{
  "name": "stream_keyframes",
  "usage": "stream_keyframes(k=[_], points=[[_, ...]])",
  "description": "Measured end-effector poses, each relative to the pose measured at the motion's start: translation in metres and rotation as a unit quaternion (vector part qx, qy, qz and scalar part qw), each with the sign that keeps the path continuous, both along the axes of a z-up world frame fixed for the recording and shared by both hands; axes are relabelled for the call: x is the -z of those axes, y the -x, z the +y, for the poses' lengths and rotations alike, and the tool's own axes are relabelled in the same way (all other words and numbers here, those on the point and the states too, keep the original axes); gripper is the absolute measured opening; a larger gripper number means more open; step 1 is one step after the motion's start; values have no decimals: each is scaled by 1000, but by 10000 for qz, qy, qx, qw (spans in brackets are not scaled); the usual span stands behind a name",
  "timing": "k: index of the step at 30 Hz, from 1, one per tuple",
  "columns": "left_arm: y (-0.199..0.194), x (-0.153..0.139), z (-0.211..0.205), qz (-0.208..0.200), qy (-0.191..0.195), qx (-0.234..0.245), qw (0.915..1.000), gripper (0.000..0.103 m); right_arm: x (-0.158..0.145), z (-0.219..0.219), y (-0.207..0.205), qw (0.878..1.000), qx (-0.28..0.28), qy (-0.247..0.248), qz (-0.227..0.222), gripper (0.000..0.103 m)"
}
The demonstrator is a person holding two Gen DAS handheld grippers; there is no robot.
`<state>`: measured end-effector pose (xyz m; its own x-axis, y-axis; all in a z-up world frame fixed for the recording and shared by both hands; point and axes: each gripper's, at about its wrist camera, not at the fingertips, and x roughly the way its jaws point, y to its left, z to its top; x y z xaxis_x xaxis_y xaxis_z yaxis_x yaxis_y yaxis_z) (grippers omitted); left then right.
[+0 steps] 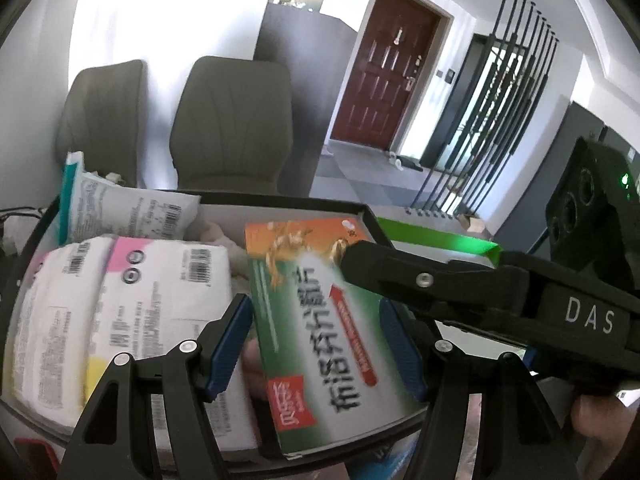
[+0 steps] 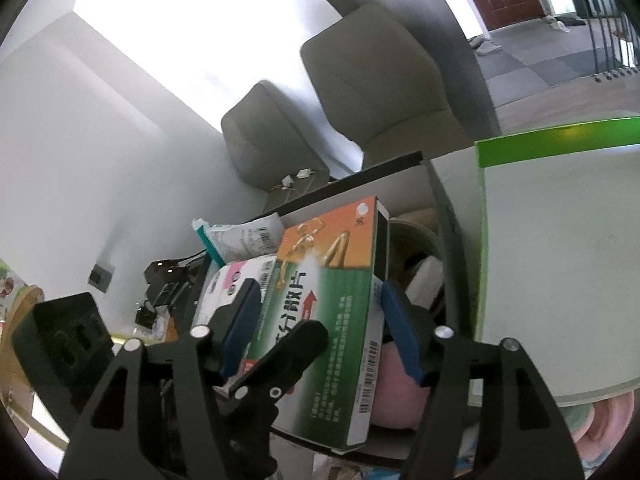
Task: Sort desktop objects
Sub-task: 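Carry the held medicine box over the dark box with the right gripper, then lower the medicine box into the dark box beside the wet-wipe packs, then open the right gripper and release the medicine box in the dark box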
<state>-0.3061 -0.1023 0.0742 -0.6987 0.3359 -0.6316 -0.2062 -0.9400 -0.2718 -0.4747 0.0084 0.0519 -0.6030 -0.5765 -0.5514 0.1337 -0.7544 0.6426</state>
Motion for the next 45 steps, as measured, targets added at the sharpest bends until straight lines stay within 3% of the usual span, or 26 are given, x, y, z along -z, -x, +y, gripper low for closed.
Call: stream_keyframes(k=[8, 12, 16, 21, 30, 45], points=[[-2, -8, -17, 121, -183, -95, 9997, 66, -10, 9, -8, 9996, 98, 109, 250, 69], [0, -9, -19, 145, -224, -115, 9996, 66, -12, 10, -11, 9993, 52, 165, 331, 63], [-1, -12, -32, 197, -271, -319, 9989, 66, -13, 8, -12, 9988, -54, 299, 379, 57], [-12, -23, -77, 396, -589, -853, 9938, 66, -23, 11, -19, 9978, 68, 328, 574, 58], [-22, -28, -117, 486, -714, -1359, 9870, 66, -36, 20, -28, 9963, 167, 371, 759, 59], [-53, -41, -110, 719, -603, -1400, 9857, 66, -58, 20, -67, 9939, 117, 308, 1054, 66]])
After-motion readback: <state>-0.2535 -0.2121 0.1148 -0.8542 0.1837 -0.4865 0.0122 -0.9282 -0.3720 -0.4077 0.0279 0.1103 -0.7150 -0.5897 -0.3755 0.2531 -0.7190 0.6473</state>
